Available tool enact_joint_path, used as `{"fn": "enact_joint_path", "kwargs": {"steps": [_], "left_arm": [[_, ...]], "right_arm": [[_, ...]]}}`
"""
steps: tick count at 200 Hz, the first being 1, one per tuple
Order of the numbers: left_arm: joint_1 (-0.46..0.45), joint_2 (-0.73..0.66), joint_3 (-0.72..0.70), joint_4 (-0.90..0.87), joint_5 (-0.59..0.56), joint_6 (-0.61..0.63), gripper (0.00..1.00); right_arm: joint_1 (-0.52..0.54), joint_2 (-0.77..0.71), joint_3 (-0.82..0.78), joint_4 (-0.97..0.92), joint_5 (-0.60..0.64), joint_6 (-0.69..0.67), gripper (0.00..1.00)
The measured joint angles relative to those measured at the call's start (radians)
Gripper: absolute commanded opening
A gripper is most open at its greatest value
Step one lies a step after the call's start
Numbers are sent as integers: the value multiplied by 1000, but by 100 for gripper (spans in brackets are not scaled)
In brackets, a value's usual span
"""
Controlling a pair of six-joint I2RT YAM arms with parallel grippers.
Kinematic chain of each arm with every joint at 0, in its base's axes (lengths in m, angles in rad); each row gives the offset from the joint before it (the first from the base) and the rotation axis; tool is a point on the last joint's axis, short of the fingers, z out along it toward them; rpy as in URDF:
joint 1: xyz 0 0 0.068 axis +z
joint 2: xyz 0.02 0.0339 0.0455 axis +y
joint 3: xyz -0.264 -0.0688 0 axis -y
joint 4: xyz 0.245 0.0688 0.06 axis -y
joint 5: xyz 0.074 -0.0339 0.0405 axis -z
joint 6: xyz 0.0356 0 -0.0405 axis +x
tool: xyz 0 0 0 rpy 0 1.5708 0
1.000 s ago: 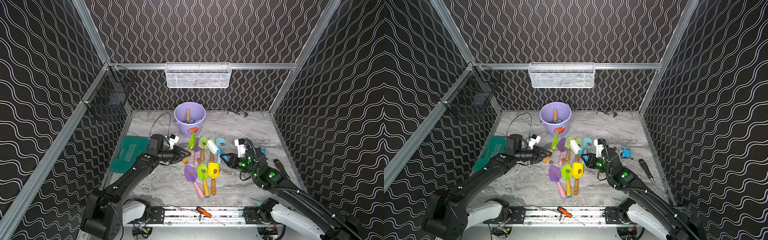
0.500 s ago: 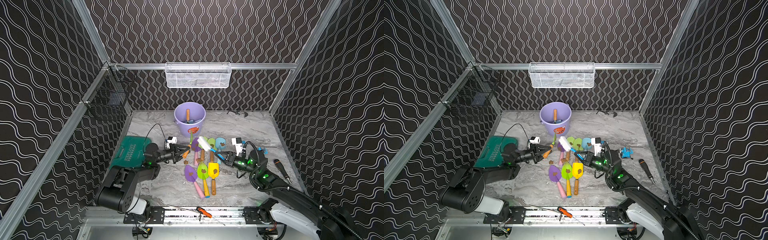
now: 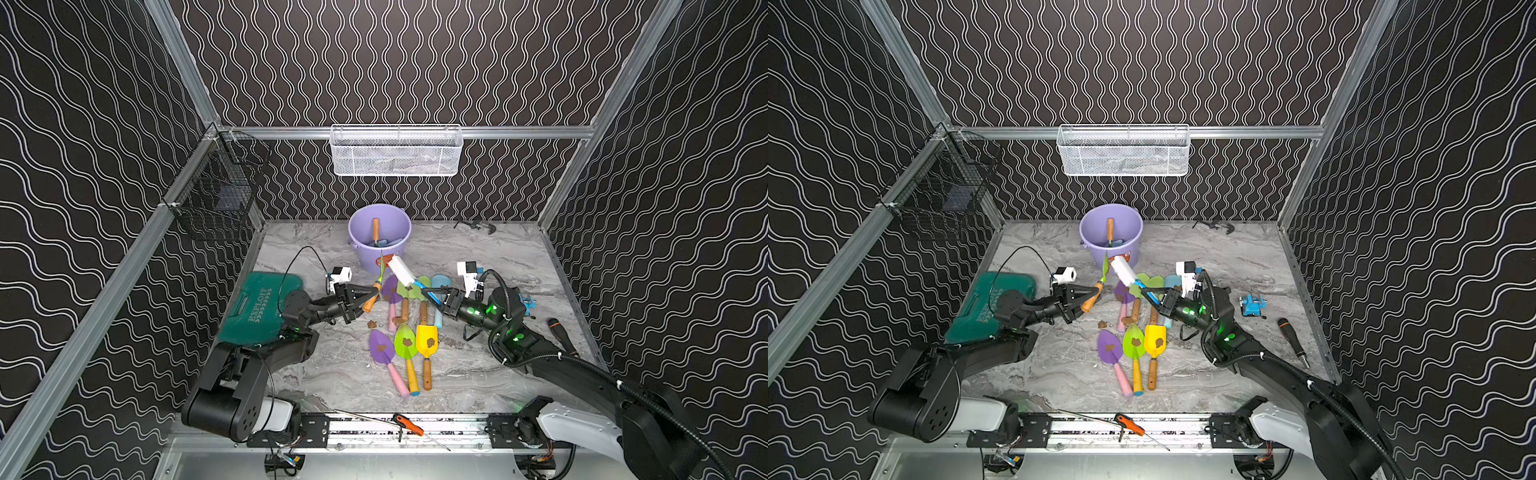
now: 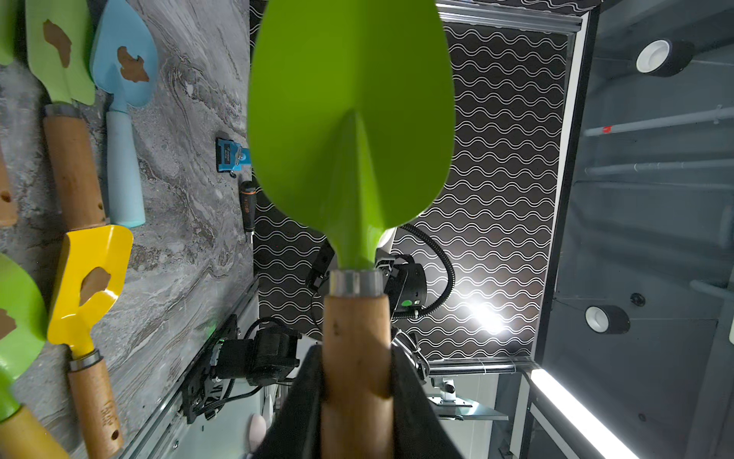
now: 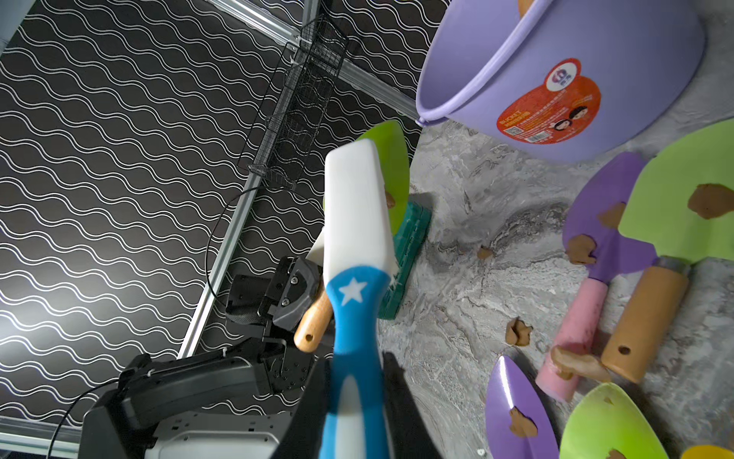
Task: Brush the soil off the hand trowel and place it into the bucket
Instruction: Brush off the soil from the hand trowel.
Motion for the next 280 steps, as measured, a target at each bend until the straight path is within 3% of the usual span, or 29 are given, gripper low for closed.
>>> {"fn": "enact_joint_path", "kwargs": {"steps": [72,127,173,210,280], "left_arm": [[3,57,0,14,-5,-19,0],[2,57,3,26,15,-19,0],[2,40,2,19,23,-8,0],[2,41,2,21,23,-8,0],[2,46,-5,34,23,-8,0]], "right_arm": [[54,64,-54,53,-2,2,0],[66,77,-90,-23,31,-1,0],[49,-13,23,-77,127,-43,0],[50,96,119,-79,133,-68,0],[72,131,-27,-21,109,23,0]]}}
